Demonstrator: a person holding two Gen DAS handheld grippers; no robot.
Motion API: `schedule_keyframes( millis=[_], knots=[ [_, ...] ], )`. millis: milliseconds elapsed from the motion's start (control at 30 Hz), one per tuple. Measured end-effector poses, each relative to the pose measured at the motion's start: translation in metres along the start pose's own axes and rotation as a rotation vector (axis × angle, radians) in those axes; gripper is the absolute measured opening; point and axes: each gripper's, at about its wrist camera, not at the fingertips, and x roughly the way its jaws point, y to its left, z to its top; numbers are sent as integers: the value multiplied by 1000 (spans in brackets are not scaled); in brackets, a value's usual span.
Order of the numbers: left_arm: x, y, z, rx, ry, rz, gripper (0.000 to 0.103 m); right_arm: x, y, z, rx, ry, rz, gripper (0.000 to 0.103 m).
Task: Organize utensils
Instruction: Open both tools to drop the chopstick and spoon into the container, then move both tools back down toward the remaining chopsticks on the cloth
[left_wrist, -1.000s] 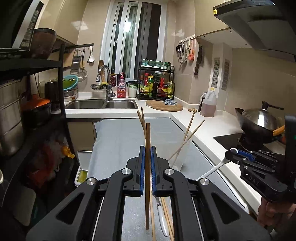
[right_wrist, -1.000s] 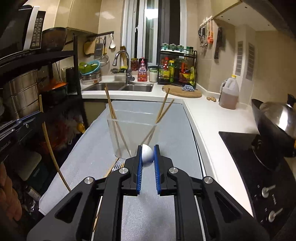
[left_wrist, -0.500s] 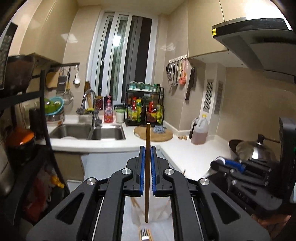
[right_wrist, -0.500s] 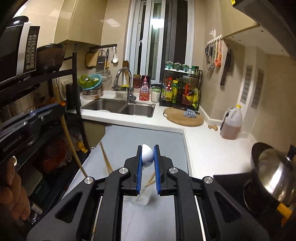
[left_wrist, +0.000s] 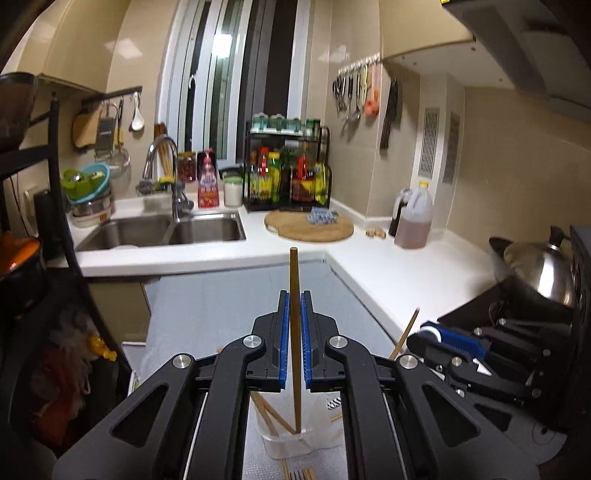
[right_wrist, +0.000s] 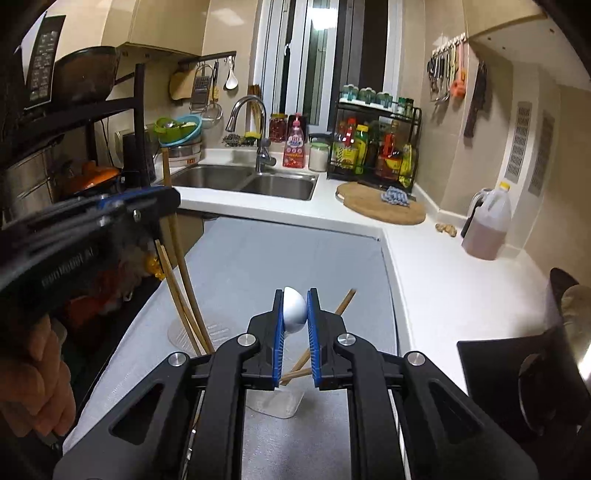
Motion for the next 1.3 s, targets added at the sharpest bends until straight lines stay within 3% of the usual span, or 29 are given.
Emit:
schedule_keyframes(
  millis=[233, 367, 433, 767, 1033, 1300],
  knots=[
    [11, 1, -28, 17, 74, -17, 7, 14, 7, -11, -9, 20, 5, 13],
    [3, 4, -30, -7, 77, -14, 10, 7, 5, -10, -4, 14, -8, 25],
    [-8, 4, -28, -12, 63, -11, 12, -3, 6, -8, -7, -1, -23, 30],
    [-66, -4, -28, -31, -1, 9, 15, -73, 5, -16, 27, -113, -48, 30],
    [-110, -12, -51, -29, -27, 36, 15, -123, 11, -63, 77, -179, -42, 30],
    [-142, 0, -112, -54, -5, 55, 15, -142, 18, -123, 119, -207, -62, 30]
  ],
)
